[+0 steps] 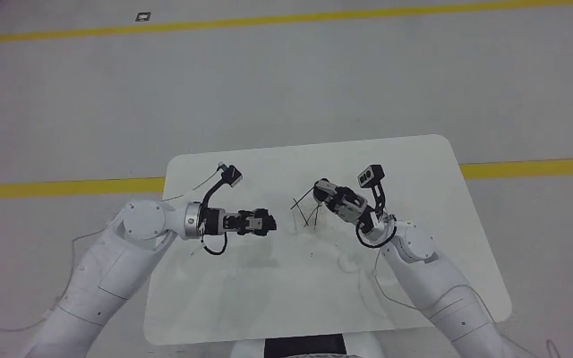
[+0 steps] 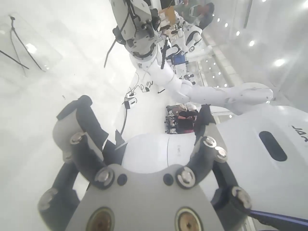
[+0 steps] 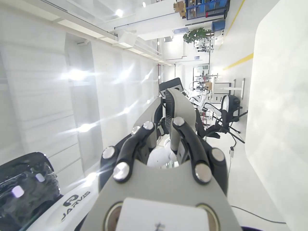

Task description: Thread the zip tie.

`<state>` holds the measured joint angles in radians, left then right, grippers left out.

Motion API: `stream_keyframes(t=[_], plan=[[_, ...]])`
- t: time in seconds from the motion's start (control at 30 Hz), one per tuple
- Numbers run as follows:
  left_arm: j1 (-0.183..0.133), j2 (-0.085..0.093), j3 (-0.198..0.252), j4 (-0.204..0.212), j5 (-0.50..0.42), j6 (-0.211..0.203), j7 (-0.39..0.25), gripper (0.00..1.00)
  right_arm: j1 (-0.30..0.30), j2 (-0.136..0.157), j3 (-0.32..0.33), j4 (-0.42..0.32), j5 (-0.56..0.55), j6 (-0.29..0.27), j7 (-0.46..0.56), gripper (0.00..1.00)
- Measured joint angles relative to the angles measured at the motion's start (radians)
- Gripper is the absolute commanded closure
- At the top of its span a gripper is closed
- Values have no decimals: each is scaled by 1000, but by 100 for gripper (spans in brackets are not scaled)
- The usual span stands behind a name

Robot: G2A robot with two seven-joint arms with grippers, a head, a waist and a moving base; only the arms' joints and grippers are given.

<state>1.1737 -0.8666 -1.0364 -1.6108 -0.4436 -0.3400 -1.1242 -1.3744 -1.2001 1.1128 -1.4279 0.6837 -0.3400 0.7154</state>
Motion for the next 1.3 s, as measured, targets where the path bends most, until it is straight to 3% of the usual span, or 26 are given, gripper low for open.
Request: stream_keyframes(t=[0.23, 0.43, 0.57, 0.87, 1.2, 1.3], plan=[[0, 0, 0, 1, 1, 0, 1, 0, 0, 0, 0, 0, 0, 0, 0, 100], [24, -19, 21, 30, -17, 0, 142, 0, -24, -12, -10, -23, 37, 0, -84, 100], [24, -44, 35, 56, -13, 0, 212, 0, -38, -24, -18, -28, 41, 0, -140, 100], [-17, -113, 68, 132, 4, 0, 267, 0, -51, -53, -39, -26, 26, 0, -235, 100], [-17, -112, 69, 132, 4, 0, 267, 0, -48, -54, -36, -26, -3, 0, -259, 100], [-8, -115, 71, 142, 4, 1, 293, 0, -51, -57, -39, -36, 8, 5, -267, 100]])
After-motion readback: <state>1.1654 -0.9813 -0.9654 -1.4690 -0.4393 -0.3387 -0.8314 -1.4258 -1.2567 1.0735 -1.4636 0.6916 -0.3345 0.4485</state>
